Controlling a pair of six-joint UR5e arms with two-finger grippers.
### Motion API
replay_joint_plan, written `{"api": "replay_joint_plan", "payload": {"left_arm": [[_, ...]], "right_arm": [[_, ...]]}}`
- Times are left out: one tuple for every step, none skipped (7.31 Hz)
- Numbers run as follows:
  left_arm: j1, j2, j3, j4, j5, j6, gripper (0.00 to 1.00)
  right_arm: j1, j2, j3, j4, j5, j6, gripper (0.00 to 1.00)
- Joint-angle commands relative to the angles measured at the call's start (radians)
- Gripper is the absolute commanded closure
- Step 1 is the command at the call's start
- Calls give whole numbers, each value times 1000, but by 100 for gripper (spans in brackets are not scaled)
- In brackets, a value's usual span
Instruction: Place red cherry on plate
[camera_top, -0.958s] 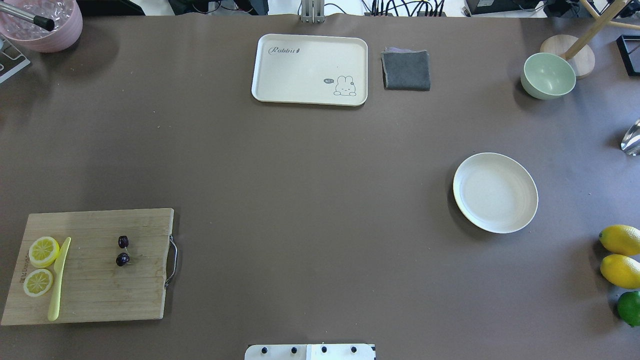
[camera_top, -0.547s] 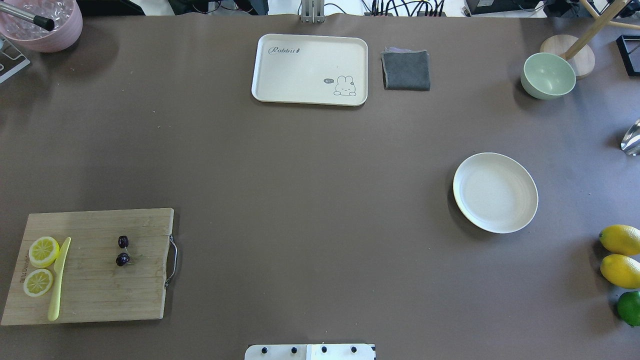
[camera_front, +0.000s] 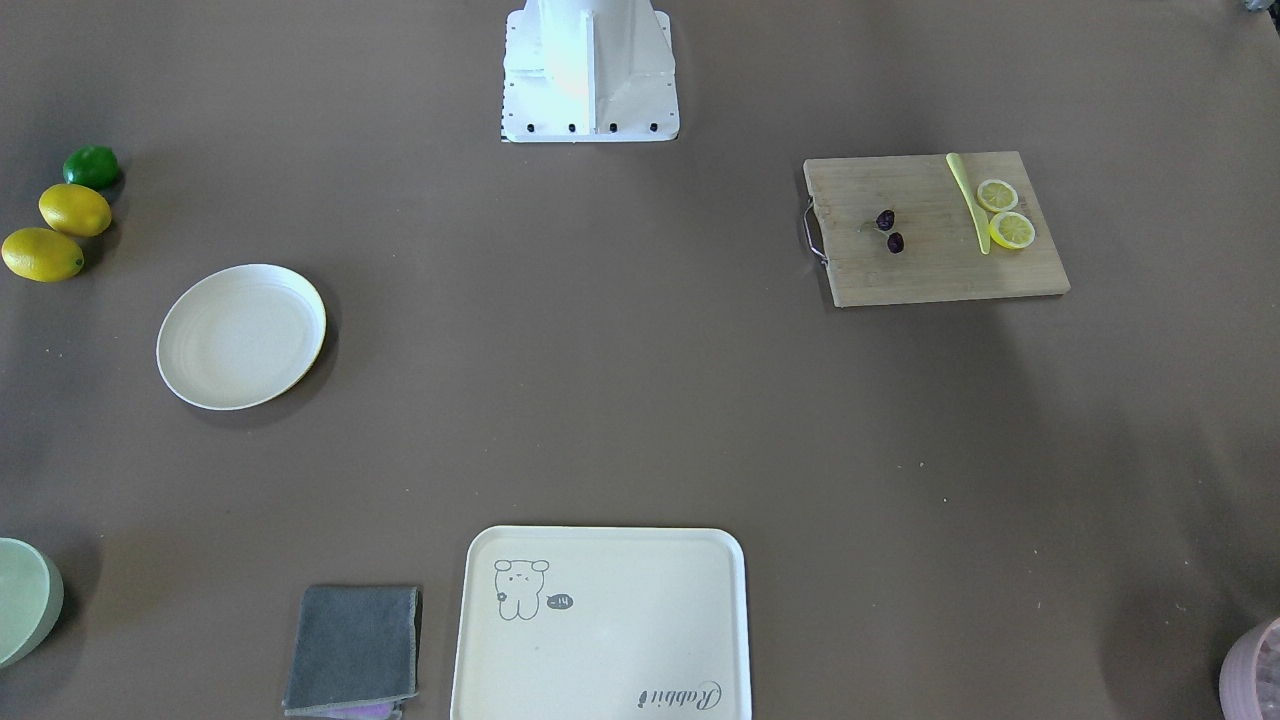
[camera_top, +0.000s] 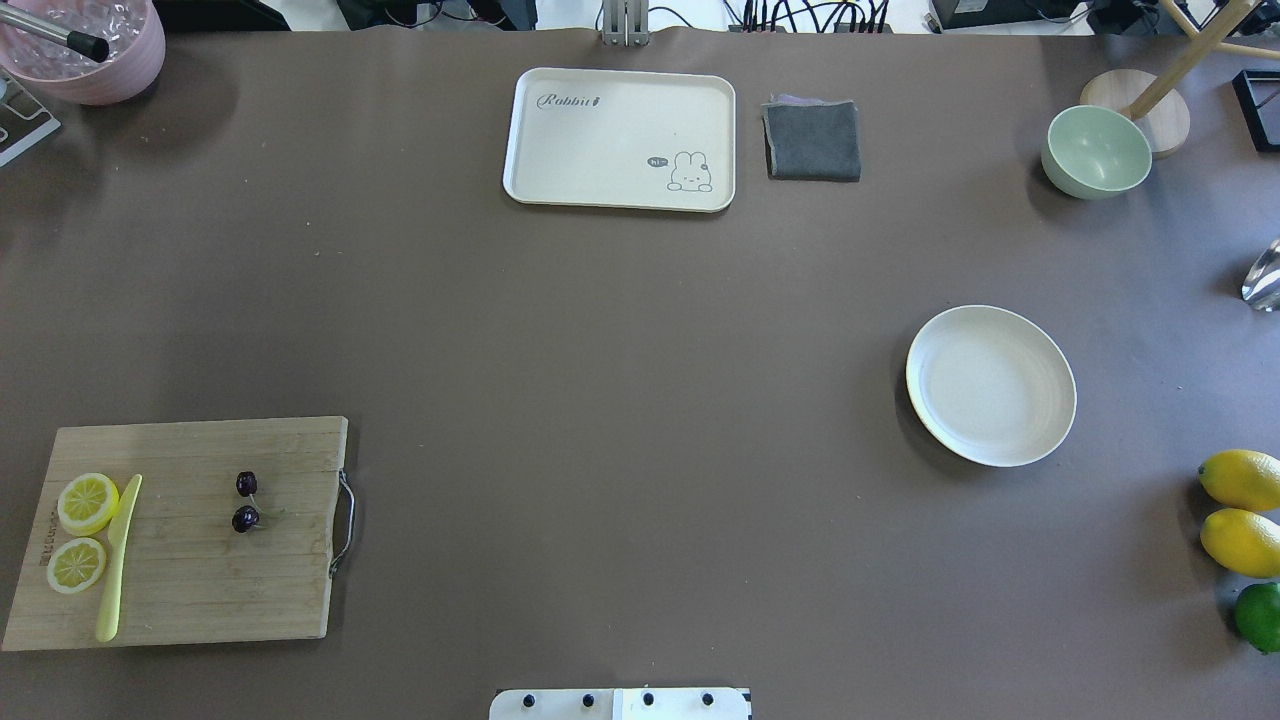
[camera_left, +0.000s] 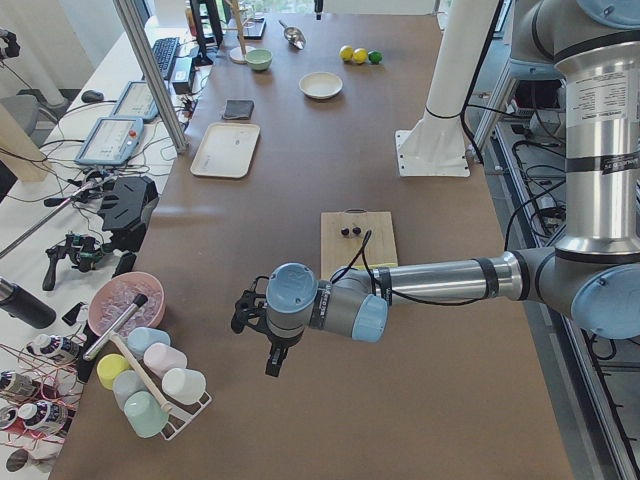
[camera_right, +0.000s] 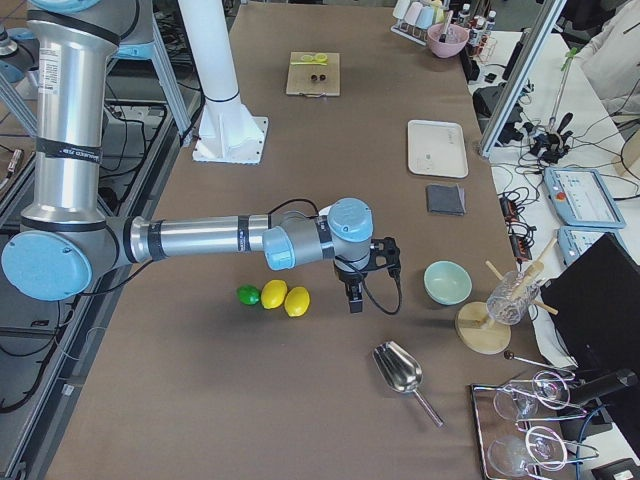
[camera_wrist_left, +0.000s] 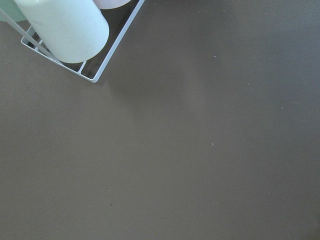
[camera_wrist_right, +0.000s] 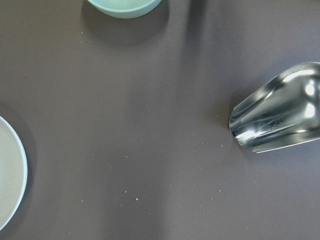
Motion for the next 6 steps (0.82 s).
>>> {"api": "replay_joint_plan", "payload": {"left_arm": [[1, 0, 1, 0, -2, 0, 3], [2, 0, -2, -2, -2, 3, 3], [2, 5, -4, -3, -2, 3, 3], [2, 5, -4, -3, -2, 2, 3], [2, 5, -5, -3, -4, 7, 4], [4, 5, -7, -5, -4, 11, 6]], "right_arm": [[-4, 1, 0, 0, 6, 3, 0], [-5, 3, -4, 21, 13, 12, 0], [-7, 0, -17, 38, 30, 12, 0], [-16, 1, -23, 64, 47, 14, 0], [-62, 6, -29, 76, 46, 50, 3], [-123, 12, -30, 129, 39, 157, 4]]}}
